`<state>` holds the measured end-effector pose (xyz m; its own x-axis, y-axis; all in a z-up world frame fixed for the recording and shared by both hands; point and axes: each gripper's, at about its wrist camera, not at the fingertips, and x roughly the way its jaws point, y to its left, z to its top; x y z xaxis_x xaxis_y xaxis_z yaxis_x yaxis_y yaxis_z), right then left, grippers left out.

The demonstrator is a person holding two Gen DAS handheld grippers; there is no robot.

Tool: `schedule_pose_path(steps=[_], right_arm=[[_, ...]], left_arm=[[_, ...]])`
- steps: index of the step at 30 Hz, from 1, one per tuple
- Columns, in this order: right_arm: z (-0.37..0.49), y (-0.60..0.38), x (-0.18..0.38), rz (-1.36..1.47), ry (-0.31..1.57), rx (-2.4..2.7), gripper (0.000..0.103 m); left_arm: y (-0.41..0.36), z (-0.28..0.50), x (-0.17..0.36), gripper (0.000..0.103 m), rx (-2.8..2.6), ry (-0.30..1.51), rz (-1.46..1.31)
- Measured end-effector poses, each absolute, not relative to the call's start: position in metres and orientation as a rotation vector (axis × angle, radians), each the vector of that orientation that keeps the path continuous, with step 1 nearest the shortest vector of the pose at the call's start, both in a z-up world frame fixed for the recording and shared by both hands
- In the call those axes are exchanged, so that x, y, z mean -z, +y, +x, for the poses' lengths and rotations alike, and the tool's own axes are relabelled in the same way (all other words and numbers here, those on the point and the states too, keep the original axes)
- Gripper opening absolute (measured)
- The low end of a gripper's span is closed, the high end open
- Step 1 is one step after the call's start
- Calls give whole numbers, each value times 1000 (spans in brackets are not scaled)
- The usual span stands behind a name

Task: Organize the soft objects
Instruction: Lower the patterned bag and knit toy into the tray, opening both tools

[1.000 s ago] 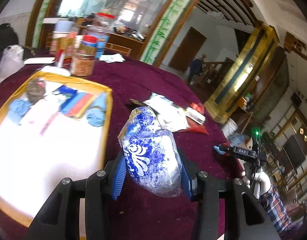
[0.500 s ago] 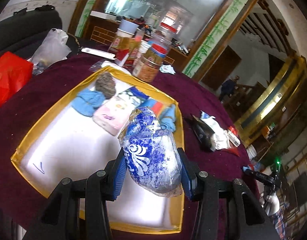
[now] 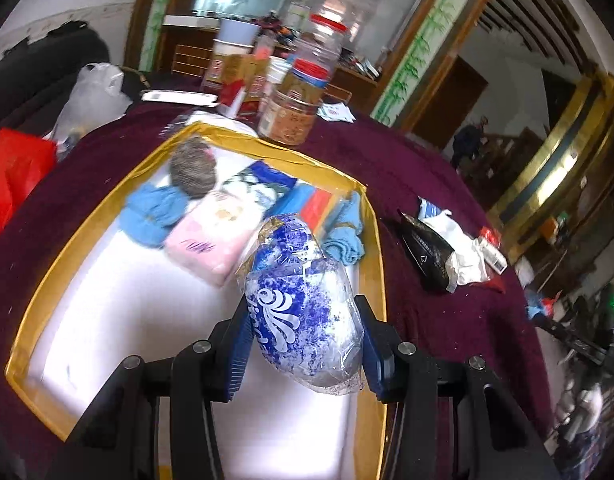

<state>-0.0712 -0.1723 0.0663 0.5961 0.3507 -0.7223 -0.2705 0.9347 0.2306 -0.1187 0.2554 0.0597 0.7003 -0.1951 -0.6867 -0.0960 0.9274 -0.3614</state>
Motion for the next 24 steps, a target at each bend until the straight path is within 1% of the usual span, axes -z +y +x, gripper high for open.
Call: schedule_pose_path(steps=[5,7,12,13,17,21,24], right_arm=[[-84,-128,-74,64,859,-470,48],[-87,-110,-74,49,865,-509,48],[-92,-70,-73,4,877,-589,48],[-92,-65,-73,2,879,-604,48],[-98,-33,-79,-2,884,-692,48],[-107,12,-86,-46,886,-793,49],[-114,53,-86,-101,899,-867,49]], left_arm=[[250,-95,-52,52,42,834,-376],[250,-87,-47,61,44,850,-391],[249,-80,-43,68,58,857,-414],[250,-80,-44,68,61,856,-423],[266,-93,-53,68,77,805,-514],[293,-125,-69,75,36,698,-594],[315,-149,-74,76,-23,642,-623]])
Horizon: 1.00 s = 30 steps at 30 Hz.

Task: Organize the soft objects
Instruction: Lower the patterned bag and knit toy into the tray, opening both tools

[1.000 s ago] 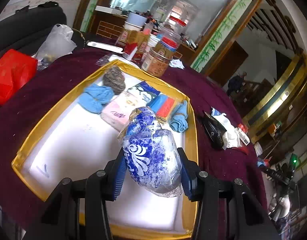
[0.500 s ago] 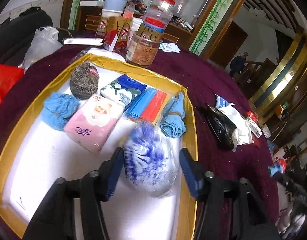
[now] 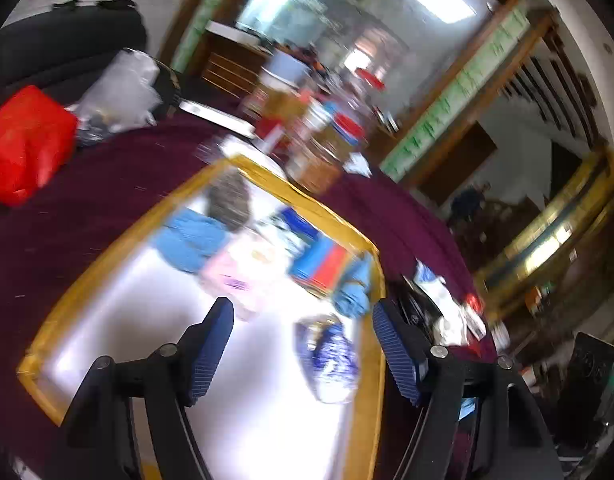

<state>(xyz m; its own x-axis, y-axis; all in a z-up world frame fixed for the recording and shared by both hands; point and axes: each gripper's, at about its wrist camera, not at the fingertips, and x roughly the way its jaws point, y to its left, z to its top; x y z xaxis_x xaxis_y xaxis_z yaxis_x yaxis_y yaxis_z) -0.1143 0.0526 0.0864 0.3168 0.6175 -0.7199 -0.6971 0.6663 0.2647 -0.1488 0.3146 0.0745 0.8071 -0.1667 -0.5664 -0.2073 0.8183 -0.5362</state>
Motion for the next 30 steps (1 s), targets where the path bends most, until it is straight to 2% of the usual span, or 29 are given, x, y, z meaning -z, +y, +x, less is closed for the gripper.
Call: schedule_pose_path(steps=[8,15,17,19,24,30], right_arm=[[-116,144,-55,-255,988,-938,49],[-92,187,-35,-315,1020,-862,50],[-88,191,-36,-331,996,-827,53],[-85,193,-37,-329,978,-799,63],[-80,181,-42,-264,983,-802,72],[-85,128,-67,-150,919,-806,73]], left_arm=[[346,-177,-66,76,-127,622,-632],[357,-187,-60,76,-124,620,-644],[358,-188,-59,76,-122,623,-646],[360,-188,-57,76,-122,626,-650],[360,-191,-57,76,-120,627,-658],[352,-190,-60,76,-100,637,-652]])
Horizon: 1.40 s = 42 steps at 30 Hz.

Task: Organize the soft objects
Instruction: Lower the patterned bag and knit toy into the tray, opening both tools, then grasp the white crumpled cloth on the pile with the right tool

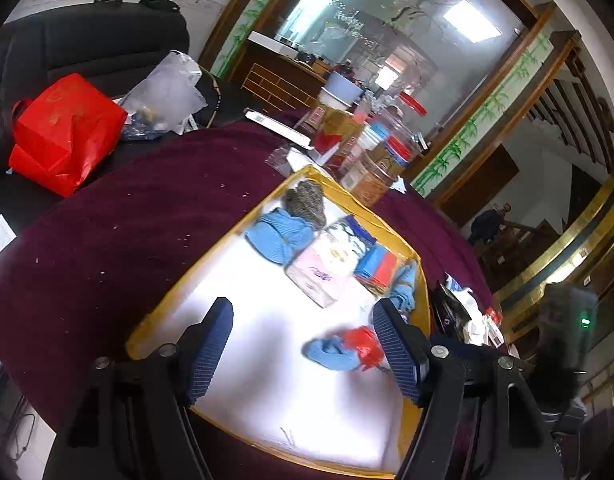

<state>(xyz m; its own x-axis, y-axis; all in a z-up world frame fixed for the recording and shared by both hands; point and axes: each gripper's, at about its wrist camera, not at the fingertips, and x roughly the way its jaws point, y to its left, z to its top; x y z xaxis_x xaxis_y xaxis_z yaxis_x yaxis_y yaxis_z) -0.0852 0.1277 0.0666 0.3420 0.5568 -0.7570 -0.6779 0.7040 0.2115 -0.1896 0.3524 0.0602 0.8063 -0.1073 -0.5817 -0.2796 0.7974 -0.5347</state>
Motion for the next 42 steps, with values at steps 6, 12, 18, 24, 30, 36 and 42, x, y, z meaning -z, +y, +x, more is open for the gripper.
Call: schedule_pose_path(steps=[6,12,18,24,30,36,42], right_arm=[[-63,18,-89,-33,810,-591,77],[-20,-96,-76,188,843,-366,78],[-9,-129,-59,218,857,-309,77],[21,-99,-57,131,859,-340,77],[56,-36,-56,-61,837,-376,77],[67,-24,-25,-123,934,-377,20],[31,-98,-45,155,850,-436,16]], left_arm=[[336,-188,-71,76,-61,623,-619],[298,-178,-78,78,42,646,-552],[256,-171,-84,78,132,678,-472],[217,-168,-85,78,193,717,-409],[196,-172,-89,78,215,734,-366],[188,-175,-92,78,226,741,-334],[175,-164,-93,78,260,750,-307]])
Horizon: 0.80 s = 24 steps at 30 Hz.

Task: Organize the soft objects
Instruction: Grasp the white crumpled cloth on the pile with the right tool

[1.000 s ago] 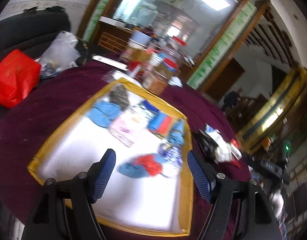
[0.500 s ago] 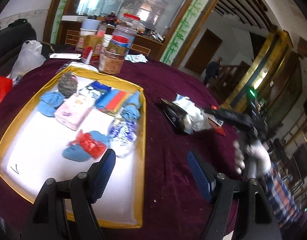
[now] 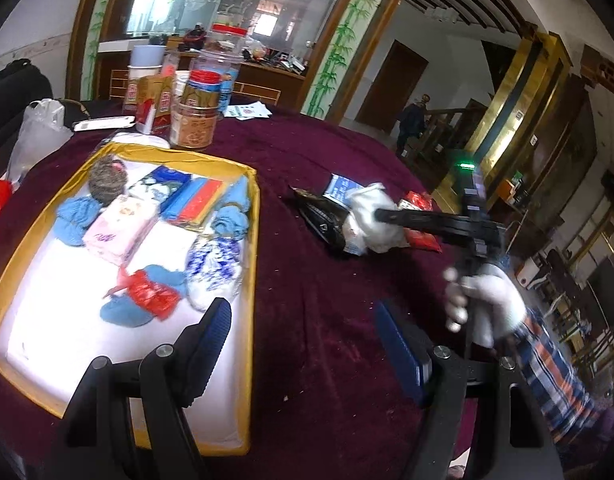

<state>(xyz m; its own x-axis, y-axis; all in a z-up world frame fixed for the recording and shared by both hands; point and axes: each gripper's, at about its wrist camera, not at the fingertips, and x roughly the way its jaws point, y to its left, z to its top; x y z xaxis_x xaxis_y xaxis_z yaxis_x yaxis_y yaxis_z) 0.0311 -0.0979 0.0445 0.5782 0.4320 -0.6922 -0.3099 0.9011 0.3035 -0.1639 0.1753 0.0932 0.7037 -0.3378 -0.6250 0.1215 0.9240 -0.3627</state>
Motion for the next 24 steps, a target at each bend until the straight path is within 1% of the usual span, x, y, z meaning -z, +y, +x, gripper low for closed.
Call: schedule_pose_path(steps=[3,6,12,16,20,21,22,24], right_arm=[[6,-148,-56,304,768,-463,16],[0,-182,-55,376,729,-440,16],[11,-233,-18,585,776,-421,16],[8,-237,-19,604,755,-437,17],[6,-234,-21,603,752,-452,18],[6,-234,-21,606,750,-455,18],[6,-235,-21,609,750,-456,18],[7,-235,-21,617,750,-459,19]], left_arm=[[155,-150,-96,78,313,761,-292],[120,-129,-99,78,366,764,-236],[50,-69,-97,78,410,783,-84],[18,-23,-85,78,397,843,-74],[-12,19,-67,78,278,860,54],[-18,27,-61,81,246,860,94],[-23,35,-55,88,228,861,127],[-30,45,-42,92,192,876,185]])
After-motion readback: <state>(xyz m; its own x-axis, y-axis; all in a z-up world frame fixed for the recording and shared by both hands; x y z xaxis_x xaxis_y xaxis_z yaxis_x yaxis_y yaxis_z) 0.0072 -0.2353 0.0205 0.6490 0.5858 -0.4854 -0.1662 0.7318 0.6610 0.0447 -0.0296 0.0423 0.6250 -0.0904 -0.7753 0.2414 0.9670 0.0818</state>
